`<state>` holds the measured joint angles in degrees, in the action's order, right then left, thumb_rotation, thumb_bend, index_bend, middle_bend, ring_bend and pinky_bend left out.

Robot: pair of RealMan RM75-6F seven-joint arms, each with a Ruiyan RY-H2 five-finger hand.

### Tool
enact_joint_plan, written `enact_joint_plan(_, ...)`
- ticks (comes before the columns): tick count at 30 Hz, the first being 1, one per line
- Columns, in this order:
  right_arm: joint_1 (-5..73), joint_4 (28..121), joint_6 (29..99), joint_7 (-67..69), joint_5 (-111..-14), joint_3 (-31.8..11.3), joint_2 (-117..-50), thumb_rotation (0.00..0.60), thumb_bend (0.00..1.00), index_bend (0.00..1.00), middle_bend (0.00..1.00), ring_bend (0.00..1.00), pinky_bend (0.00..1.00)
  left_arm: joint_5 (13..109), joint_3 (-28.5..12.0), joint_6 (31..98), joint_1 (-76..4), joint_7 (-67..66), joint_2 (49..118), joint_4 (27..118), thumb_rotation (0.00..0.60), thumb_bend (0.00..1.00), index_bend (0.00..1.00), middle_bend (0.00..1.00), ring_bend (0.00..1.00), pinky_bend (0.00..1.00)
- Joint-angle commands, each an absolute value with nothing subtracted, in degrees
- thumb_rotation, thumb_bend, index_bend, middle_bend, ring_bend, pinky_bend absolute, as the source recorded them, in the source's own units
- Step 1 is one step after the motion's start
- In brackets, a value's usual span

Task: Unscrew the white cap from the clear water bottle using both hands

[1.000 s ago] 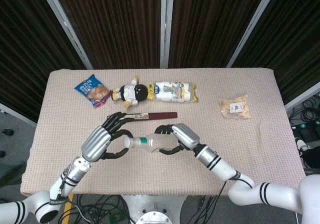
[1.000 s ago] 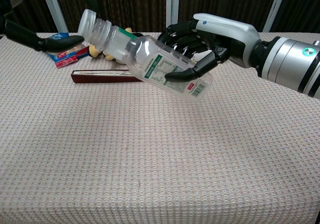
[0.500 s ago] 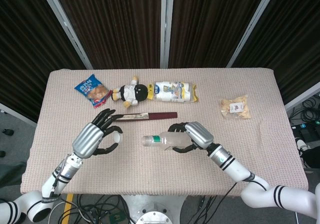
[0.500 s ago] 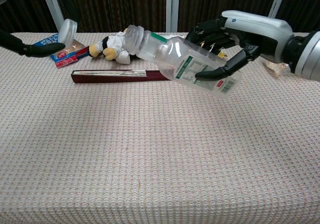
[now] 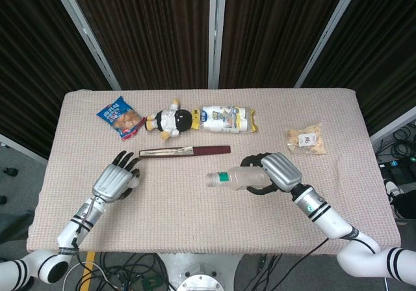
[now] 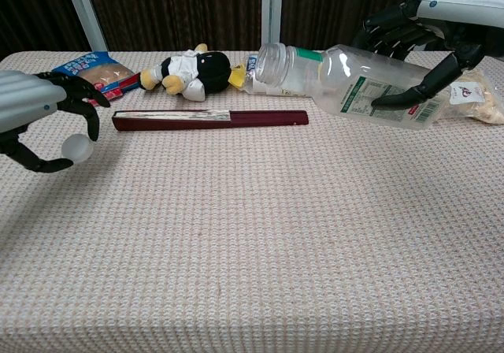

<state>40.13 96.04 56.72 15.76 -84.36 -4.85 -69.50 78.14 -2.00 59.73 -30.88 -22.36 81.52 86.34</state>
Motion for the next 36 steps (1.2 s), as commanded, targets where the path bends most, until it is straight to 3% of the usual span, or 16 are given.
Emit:
enact_joint_plan(1, 40.22, 96.79, 55.28, 14.23, -82.99, -4.91, -69.28, 0.6, 0.38, 0.57, 0.51, 0.41, 0.53, 74.46, -2.33, 57.04, -31.73, -24.82, 82.58, 86.43, 0.6, 0.27, 0.35, 0.12, 0.04, 0.05)
enact_joint_plan(7, 40.88, 96.18, 52.93, 9.65, -81.34, -4.72, -70.27, 0.6, 0.38, 0.57, 0.5, 0.41, 0.51, 71.49, -4.0, 59.44, -30.47, -23.5, 80.65, 90.39, 0.6, 0.11, 0.16, 0.1, 0.04, 0.05)
enact_joint_plan(11, 41.6, 94.41, 51.33, 2.88, -78.43, -4.78, -72.87, 0.6, 0.38, 0.56, 0.5, 0.38, 0.46, 74.78, -4.26, 65.48, -27.09, -16.12, 77.57, 92.88, 0.6, 0.09, 0.14, 0.1, 0.04, 0.05)
enact_joint_plan(16, 42.65, 90.99, 50.21, -3.44, -73.76, -5.78, -78.41, 0.6, 0.37, 0.48, 0.46, 0.32, 0.4, 78.82, -4.34, 73.0, -23.23, -9.46, 74.82, 92.83, 0.6, 0.09, 0.14, 0.1, 0.04, 0.05)
enact_joint_plan(18, 43.33, 89.83, 49.19, -5.02, -72.16, -6.03, -80.63, 0.6, 0.35, 0.39, 0.42, 0.28, 0.37, 79.5, -4.46, 75.67, -21.63, -7.31, 73.75, 92.74, 0.6, 0.09, 0.14, 0.1, 0.04, 0.05)
enact_joint_plan(21, 44.33, 89.0, 47.6, -9.87, -69.39, -5.57, -82.61, 0.6, 0.25, 0.11, 0.29, 0.14, 0.24, 79.39, -4.6, 77.9, -19.84, -5.44, 72.43, 92.75, 0.6, 0.09, 0.14, 0.1, 0.04, 0.05)
enact_joint_plan(23, 44.57, 89.25, 47.54, -13.18, -67.69, -5.16, -83.26, 0.6, 0.2, 0.01, 0.21, 0.05, 0.16, 79.02, -4.68, 78.69, -18.96, -4.64, 71.75, 92.71, 0.6, 0.09, 0.14, 0.1, 0.04, 0.05)
enact_joint_plan(29, 43.06, 93.45, 51.04, -18.0, -65.25, -4.7, -81.19, 0.6, 0.16, 0.0, 0.06, 0.0, 0.05, 77.68, -5.03, 80.94, -16.37, -3.58, 69.89, 91.82, 0.6, 0.09, 0.14, 0.1, 0.04, 0.05)
enact_joint_plan(33, 38.42, 96.98, 57.67, -15.67, -68.06, -3.8, -75.38, 0.6, 0.16, 0.0, 0.05, 0.0, 0.05, 76.41, -5.15, 82.73, -14.15, -3.43, 68.19, 91.34, 0.6, 0.09, 0.14, 0.1, 0.04, 0.05)
enact_joint_plan(36, 33.5, 97.61, 64.81, -10.92, -72.87, -2.7, -71.05, 0.6, 0.17, 0.0, 0.1, 0.0, 0.05, 76.21, -4.8, 84.19, -12.47, -3.5, 67.51, 90.1, 0.6, 0.09, 0.14, 0.1, 0.04, 0.04)
